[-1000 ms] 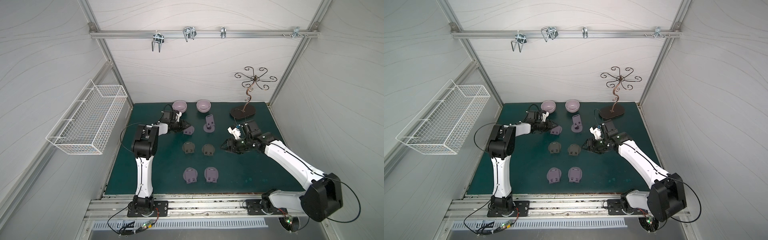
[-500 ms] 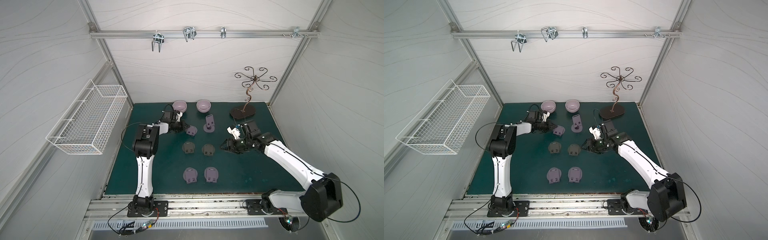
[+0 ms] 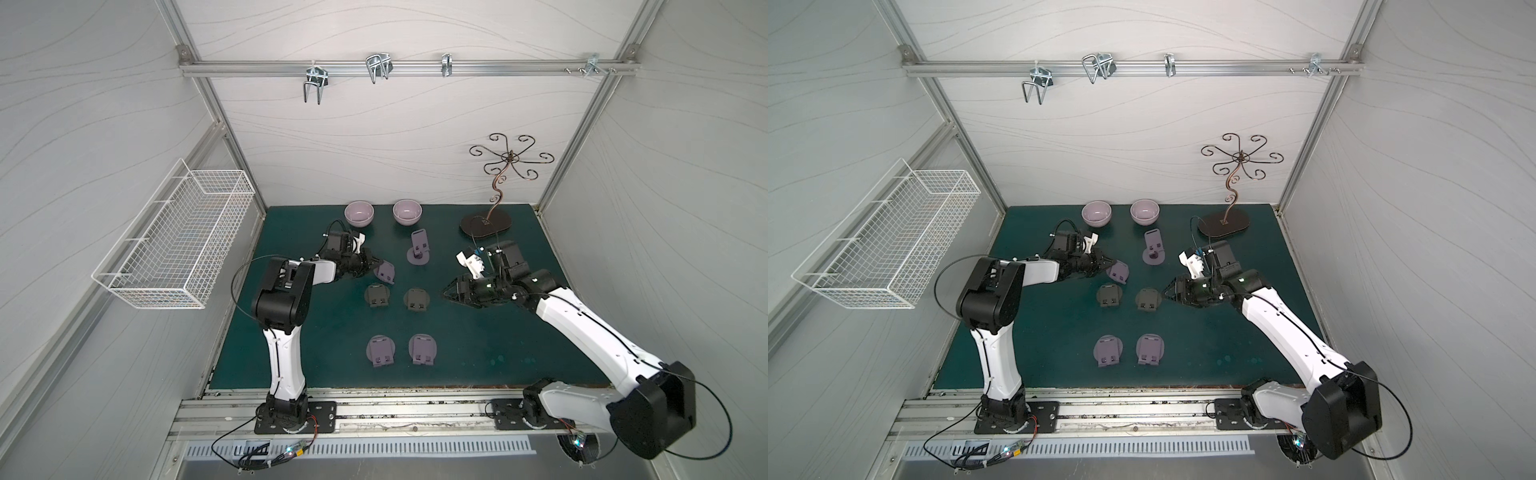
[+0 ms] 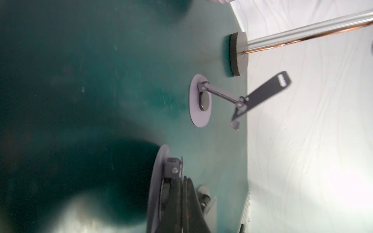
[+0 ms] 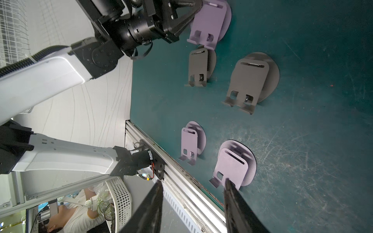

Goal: Open the phone stand
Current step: Pick up the phone stand at the center of the board.

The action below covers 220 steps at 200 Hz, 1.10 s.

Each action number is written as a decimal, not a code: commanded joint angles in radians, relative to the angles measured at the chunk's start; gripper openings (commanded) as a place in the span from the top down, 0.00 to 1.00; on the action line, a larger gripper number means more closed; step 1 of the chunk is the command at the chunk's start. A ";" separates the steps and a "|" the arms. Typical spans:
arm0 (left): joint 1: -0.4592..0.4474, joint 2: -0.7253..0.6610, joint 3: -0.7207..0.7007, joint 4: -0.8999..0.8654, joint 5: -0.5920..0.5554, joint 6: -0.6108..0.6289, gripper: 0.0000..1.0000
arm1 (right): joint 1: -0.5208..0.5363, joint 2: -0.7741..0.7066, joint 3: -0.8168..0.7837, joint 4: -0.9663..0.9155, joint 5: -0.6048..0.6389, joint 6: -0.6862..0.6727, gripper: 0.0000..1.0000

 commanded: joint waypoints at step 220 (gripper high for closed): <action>-0.274 -1.050 -0.334 -0.090 -0.195 -0.408 1.00 | 0.196 -0.114 -0.170 0.668 -0.235 0.359 0.62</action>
